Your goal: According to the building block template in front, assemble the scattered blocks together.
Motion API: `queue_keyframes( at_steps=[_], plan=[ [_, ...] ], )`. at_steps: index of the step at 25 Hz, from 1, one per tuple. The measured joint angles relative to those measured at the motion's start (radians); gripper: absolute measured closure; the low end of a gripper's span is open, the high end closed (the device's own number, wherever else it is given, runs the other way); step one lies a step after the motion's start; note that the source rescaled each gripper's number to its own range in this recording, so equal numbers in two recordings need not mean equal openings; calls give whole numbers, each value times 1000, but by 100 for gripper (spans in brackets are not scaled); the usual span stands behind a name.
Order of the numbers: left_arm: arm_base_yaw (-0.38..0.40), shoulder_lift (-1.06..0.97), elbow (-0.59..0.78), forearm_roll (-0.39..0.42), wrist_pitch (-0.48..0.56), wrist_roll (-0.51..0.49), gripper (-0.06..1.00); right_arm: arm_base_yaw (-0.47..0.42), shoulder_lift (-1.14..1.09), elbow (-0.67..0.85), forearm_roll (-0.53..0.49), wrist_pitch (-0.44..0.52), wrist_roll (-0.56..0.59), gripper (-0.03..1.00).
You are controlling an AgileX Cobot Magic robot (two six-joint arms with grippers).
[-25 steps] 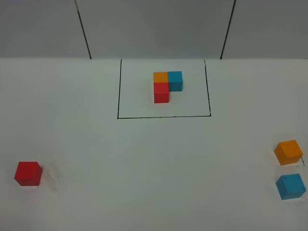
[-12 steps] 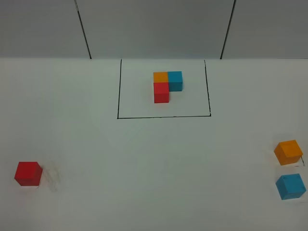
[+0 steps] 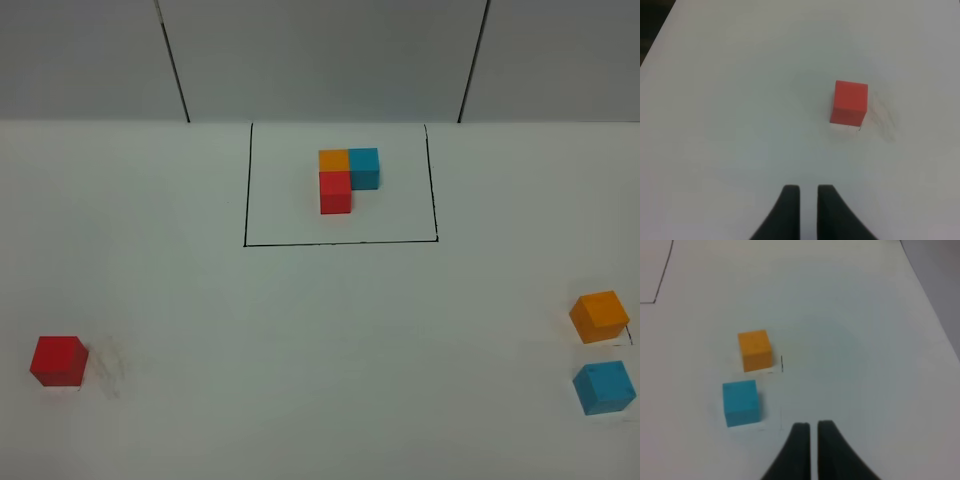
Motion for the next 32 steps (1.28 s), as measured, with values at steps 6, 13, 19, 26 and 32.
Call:
queue_keyframes(
  at_steps=[6,13,19,26,32],
  plan=[
    [0,0,0,40,0,0,69,0,0,0,0,0,0,96],
    [0,0,0,53,0,0,8,0,0,0,0,0,0,96],
    [0,0,0,70,0,-25,-5,0,0,0,0,0,0,96],
    [0,12,-53,75,9,-26,5,0,0,0,0,0,0,96],
    [0,158,-251,75,67,42,7,0,0,0,0,0,0,96]
  ],
)
